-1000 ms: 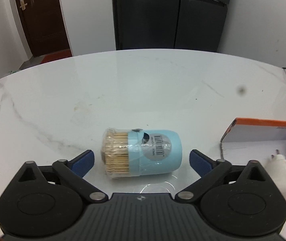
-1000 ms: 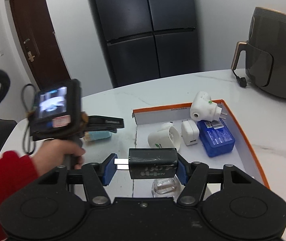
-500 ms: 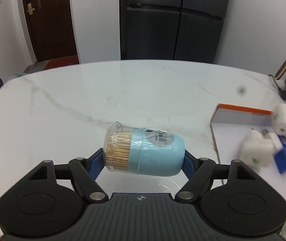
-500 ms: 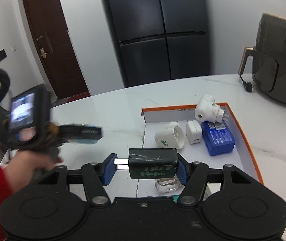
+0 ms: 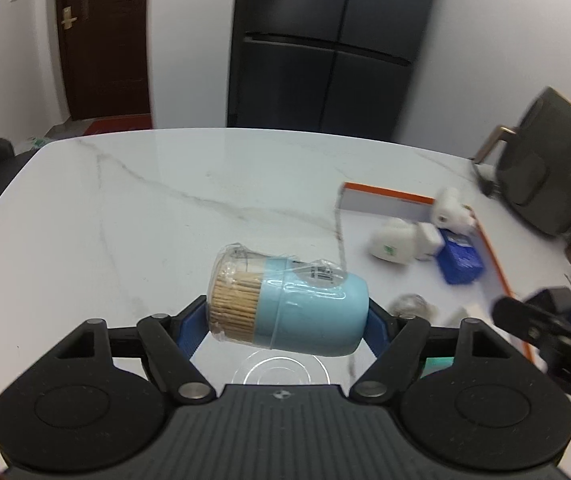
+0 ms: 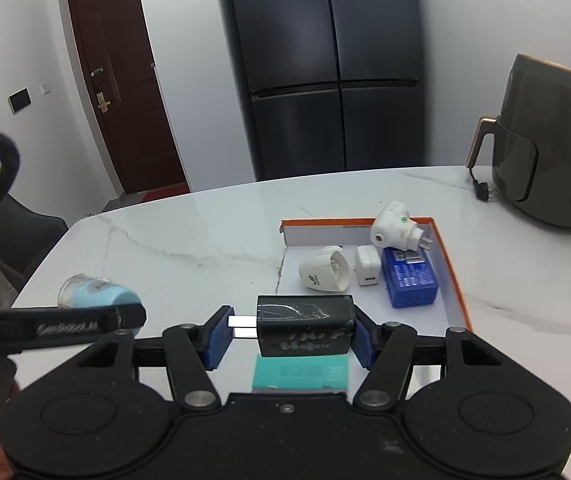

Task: Organize rigid objects
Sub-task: 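Carry the toothpick jar and black charger over the tray box with both tools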

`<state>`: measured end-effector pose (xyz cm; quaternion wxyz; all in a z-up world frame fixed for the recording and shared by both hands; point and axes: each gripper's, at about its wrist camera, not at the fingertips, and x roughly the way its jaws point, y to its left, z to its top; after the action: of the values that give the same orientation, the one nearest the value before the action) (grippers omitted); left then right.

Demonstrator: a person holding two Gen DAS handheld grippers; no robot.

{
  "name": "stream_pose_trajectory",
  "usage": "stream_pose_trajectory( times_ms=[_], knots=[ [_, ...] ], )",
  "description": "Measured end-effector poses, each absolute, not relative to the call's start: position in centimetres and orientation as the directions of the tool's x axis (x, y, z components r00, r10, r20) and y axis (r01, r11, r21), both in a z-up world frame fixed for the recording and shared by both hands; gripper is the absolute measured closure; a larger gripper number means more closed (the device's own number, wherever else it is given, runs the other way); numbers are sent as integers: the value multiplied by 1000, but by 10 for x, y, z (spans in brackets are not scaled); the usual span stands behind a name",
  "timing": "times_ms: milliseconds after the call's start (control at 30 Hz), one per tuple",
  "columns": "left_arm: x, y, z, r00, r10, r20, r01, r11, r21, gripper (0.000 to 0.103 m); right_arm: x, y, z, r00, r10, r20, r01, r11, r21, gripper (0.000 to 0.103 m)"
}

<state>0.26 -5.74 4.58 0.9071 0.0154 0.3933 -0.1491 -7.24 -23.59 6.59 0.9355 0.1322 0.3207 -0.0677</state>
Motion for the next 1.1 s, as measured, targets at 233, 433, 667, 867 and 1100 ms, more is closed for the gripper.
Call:
stream_pose_trajectory(
  times_ms=[233,433,667,867,1100],
  knots=[
    [-17,-91,52,648,-306,-697,336,937,-99,25,-97,-251,72,795,-80,-602,239,953,189,30],
    [-30,-124,55,629,-356,-691,401,910,-104,25,-115,-272,78,804,-133,-580,291,938,188,30],
    [-36,-154,58,617,-399,-678,464,881,-96,25,-131,-295,82,809,-178,-560,342,918,203,30],
    [-37,-168,59,619,-406,-672,478,874,-87,25,-140,-308,85,813,-199,-548,363,908,208,30],
    [-38,-176,59,623,-401,-672,479,874,-77,25,-147,-315,86,815,-202,-543,367,906,213,30]
  ],
)
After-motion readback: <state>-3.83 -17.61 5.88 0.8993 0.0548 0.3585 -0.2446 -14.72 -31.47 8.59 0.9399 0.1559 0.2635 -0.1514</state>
